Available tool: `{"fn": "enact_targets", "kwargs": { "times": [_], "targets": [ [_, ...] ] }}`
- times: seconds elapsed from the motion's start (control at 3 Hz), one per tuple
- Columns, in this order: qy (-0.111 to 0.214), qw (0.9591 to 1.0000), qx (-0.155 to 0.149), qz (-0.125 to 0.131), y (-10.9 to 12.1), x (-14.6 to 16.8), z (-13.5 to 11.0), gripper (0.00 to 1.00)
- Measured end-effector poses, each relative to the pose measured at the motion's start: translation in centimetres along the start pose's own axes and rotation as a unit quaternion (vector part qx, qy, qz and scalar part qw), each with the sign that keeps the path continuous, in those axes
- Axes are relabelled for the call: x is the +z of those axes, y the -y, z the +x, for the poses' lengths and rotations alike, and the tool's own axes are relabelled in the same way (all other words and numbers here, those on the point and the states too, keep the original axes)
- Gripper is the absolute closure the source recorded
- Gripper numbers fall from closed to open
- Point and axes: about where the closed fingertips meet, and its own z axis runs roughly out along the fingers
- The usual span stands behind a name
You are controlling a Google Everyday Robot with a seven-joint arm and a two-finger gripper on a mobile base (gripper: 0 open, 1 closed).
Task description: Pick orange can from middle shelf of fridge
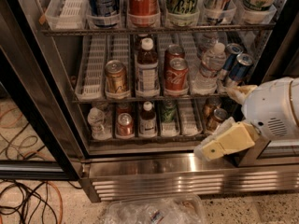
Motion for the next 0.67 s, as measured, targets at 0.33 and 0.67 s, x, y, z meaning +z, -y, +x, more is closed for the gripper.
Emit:
{"fn": "enact_targets", "kwargs": {
  "times": [0.33,0.67],
  "targets": [
    [0.0,1.0,-0.001,0.0,0.0,0.0,0.0,0.0],
    [0.034,0.9992,0.017,0.01,0.3,1.2,-0.7,0.0]
  ]
}}
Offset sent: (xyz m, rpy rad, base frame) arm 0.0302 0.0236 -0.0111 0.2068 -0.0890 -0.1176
